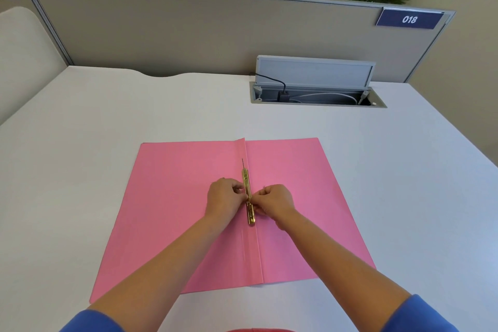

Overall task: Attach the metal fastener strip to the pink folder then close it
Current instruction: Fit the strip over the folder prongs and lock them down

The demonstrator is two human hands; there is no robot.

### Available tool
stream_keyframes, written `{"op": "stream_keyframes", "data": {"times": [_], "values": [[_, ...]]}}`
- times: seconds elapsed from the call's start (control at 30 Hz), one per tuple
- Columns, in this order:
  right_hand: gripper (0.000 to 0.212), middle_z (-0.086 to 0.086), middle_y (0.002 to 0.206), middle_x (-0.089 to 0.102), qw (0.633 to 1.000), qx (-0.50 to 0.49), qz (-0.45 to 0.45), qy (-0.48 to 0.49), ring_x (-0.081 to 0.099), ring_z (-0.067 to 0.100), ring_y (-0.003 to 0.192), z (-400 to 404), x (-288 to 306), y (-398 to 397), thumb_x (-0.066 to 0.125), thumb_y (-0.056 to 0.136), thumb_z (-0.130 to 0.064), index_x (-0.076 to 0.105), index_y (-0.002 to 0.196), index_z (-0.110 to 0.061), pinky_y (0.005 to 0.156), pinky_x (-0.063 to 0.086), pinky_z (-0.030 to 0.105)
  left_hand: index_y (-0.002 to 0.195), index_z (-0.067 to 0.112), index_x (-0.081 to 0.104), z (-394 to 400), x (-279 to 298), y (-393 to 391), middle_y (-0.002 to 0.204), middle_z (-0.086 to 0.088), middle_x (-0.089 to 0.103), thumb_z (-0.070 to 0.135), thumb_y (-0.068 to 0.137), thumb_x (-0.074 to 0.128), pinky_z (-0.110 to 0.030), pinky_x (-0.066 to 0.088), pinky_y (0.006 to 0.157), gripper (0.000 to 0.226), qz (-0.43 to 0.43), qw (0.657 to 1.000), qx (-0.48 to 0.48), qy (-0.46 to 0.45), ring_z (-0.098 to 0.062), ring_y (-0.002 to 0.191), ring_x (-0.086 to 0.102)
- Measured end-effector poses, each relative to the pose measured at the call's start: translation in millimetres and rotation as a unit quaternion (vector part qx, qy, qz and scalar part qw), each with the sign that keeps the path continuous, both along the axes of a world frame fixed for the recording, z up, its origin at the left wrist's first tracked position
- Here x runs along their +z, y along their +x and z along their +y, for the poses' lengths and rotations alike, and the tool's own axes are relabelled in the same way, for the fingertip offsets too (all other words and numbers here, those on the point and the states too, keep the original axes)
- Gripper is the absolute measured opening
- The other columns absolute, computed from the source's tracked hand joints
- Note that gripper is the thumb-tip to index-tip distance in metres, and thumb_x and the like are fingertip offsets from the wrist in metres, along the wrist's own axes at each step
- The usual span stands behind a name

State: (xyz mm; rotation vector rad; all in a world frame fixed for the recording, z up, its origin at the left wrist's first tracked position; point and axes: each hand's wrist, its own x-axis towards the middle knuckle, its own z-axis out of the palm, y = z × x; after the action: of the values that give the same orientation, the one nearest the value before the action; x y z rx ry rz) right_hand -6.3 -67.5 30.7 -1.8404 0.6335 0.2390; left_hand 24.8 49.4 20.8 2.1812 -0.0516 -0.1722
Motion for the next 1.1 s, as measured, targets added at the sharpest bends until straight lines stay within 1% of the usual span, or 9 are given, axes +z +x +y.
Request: {"op": "stream_keyframes", "data": {"times": [0.1,0.17,0.3,0.4,0.47,0.6,0.7,0.97,1.1], "values": [[0.006,0.008,0.054,0.059,1.000,0.003,0.001,-0.019,0.050,0.014,0.043,0,-1,0,0.065,0.072,-0.004,0.070,0.071,-0.002,0.052,0.047,0.026,0.085,0.009,0.075,0,-2,-1,0.082,-0.012,0.073,0.003,0.068,0.065,-0.030,0.049,0.072,0.020,-0.031,0.998,-0.038,0.036,-0.027,0.081,0.064],[0.008,0.013,0.060,0.062,0.999,0.007,0.003,-0.036,0.051,0.017,0.046,0,-1,0,0.064,0.071,-0.004,0.069,0.066,-0.003,0.059,0.049,0.031,0.082,0.008,0.074,1,-4,0,0.084,-0.014,0.070,0.005,0.072,0.061,-0.033,0.048,0.073,0.017,-0.056,0.993,-0.075,0.070,-0.029,0.084,0.062],[0.013,0.016,0.065,0.064,0.998,0.020,0.013,-0.058,0.050,0.018,0.044,0,-2,3,0.063,0.070,-0.005,0.064,0.057,-0.008,0.059,0.046,0.032,0.097,0.015,0.073,5,-11,3,0.108,-0.005,0.063,0.013,0.082,0.056,-0.028,0.036,0.086,0.023,-0.123,0.970,-0.147,0.151,-0.025,0.107,0.046],[0.018,0.011,0.057,0.064,0.998,0.020,0.028,-0.055,0.052,0.019,0.043,-2,-3,4,0.066,0.069,-0.006,0.059,0.053,-0.010,0.061,0.050,0.033,0.098,0.016,0.072,11,-17,1,0.125,-0.004,0.060,0.016,0.085,0.052,-0.032,0.034,0.097,0.024,-0.189,0.944,-0.190,0.191,-0.029,0.118,0.043],[0.022,0.006,0.050,0.062,0.997,0.029,0.035,-0.065,0.052,0.018,0.043,-4,-3,6,0.068,0.068,-0.010,0.056,0.050,-0.014,0.062,0.052,0.032,0.106,0.016,0.069,16,-23,-1,0.136,-0.003,0.054,0.018,0.088,0.049,-0.035,0.030,0.106,0.027,-0.207,0.932,-0.218,0.201,-0.030,0.127,0.041],[0.026,0.001,0.045,0.061,0.995,0.046,0.046,-0.075,0.051,0.013,0.039,-7,-1,9,0.073,0.065,-0.015,0.053,0.050,-0.016,0.053,0.048,0.027,0.123,0.023,0.058,29,-33,-1,0.144,0.004,0.046,0.029,0.092,0.045,-0.038,0.020,0.112,0.034,-0.203,0.924,-0.255,0.198,-0.026,0.136,0.034],[0.027,0.001,0.047,0.061,0.994,0.056,0.047,-0.086,0.052,0.014,0.042,-8,0,9,0.073,0.066,-0.016,0.054,0.048,-0.017,0.057,0.048,0.028,0.134,0.030,0.046,35,-38,0,0.151,0.011,0.033,0.045,0.089,0.046,-0.039,0.011,0.116,0.047,-0.167,0.929,-0.268,0.195,-0.019,0.143,0.021],[0.018,0.006,0.056,0.054,0.990,0.115,0.077,-0.017,0.044,0.016,0.050,-10,14,1,0.073,0.070,-0.015,0.058,0.062,-0.010,0.048,0.036,0.021,0.131,0.035,0.046,35,-40,1,0.152,0.014,0.030,0.051,0.085,0.049,-0.037,0.006,0.118,0.048,-0.141,0.942,-0.251,0.172,-0.014,0.145,0.014],[0.017,0.006,0.057,0.055,0.990,0.128,0.065,0.002,0.045,0.016,0.052,-11,11,-9,0.074,0.071,-0.009,0.062,0.059,-0.011,0.054,0.039,0.023,0.131,0.036,0.045,35,-39,1,0.152,0.016,0.029,0.054,0.085,0.048,-0.038,0.005,0.118,0.050,-0.131,0.944,-0.248,0.176,-0.014,0.146,0.011]]}}
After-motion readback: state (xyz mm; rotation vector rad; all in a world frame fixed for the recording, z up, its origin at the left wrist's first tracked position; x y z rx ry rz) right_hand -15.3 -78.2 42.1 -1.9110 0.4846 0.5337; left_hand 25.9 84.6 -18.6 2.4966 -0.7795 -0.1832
